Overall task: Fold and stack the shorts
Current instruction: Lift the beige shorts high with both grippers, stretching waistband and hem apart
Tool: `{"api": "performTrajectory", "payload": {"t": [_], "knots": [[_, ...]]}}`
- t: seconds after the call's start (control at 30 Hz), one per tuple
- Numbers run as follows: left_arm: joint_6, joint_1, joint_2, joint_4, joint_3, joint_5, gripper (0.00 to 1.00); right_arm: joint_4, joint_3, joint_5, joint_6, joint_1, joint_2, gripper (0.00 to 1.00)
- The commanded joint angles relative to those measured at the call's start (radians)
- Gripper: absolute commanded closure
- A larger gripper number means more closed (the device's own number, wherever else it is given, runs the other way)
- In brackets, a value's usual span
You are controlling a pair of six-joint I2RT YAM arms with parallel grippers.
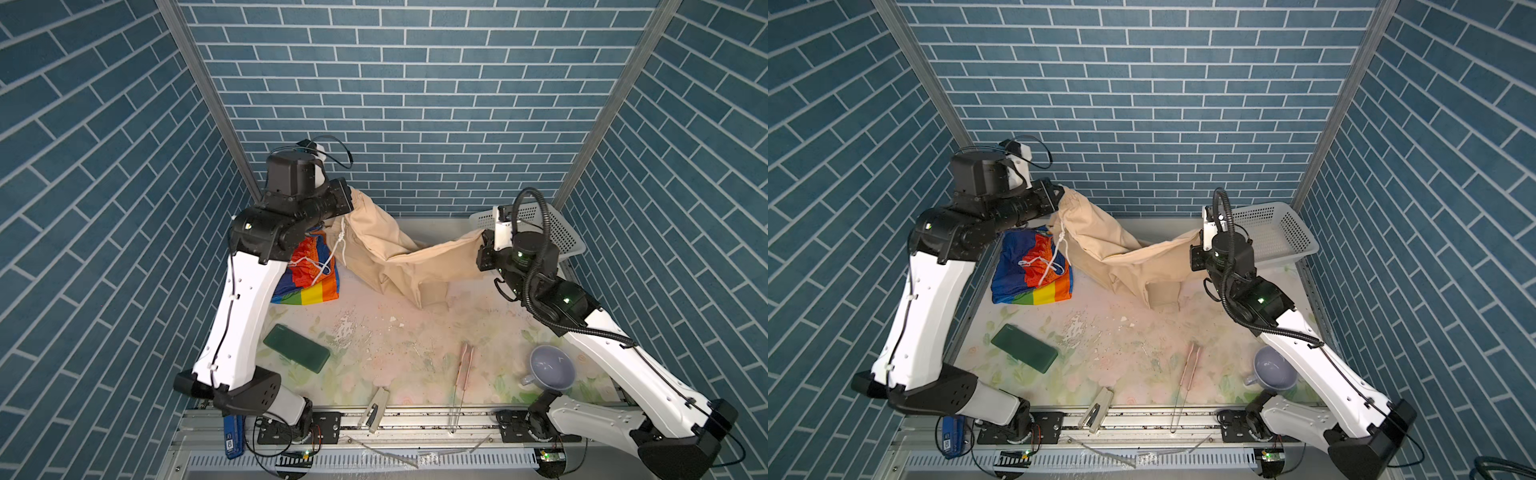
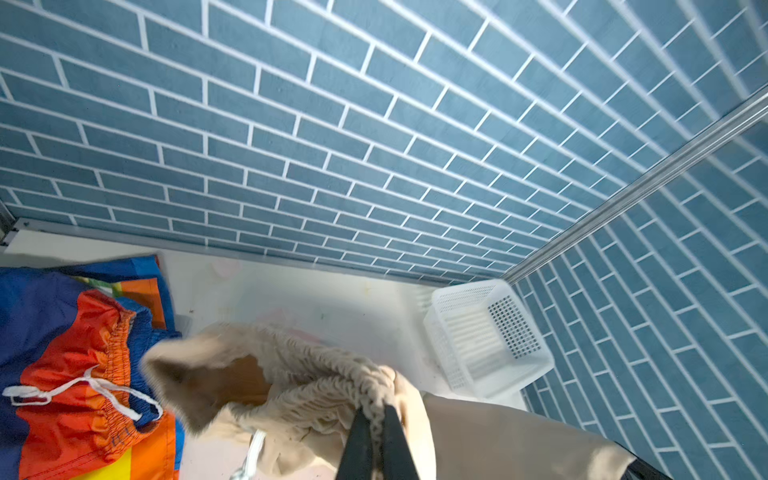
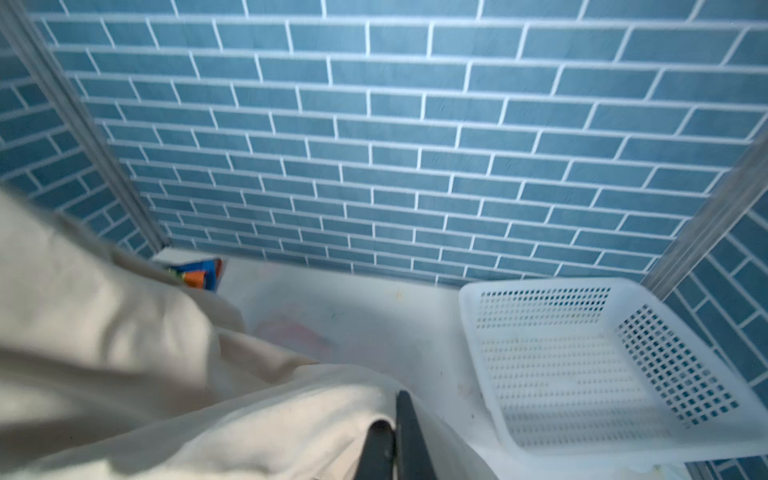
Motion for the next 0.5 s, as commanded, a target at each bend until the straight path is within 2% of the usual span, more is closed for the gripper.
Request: {"api": "performTrajectory", "payload": {"t": [0.0, 0.13, 0.3, 0.47], "knots": [[-0.030, 0.002, -0.038, 0.027, 0.039, -0.015, 1.00, 0.085, 0.090, 0.092, -0.073, -0.008, -0.044, 1.00], [-0.044, 0.002, -0.094, 0.033, 0.081, -0.027, 1.00, 0.186, 0.146, 0.137, -0.128, -0.010, -0.098, 1.00], [-0.090, 0.002, -0.197, 0.111, 0.011, -0.004, 1.00, 0.358, 0.165, 0.135, -0.159, -0.011, -0.189, 1.00], [-0.126, 0.002, -0.246, 0.146, -0.025, 0.052, 1.00, 0.360, 0.290, 0.181, -0.213, -0.010, -0.172, 1.00]]}}
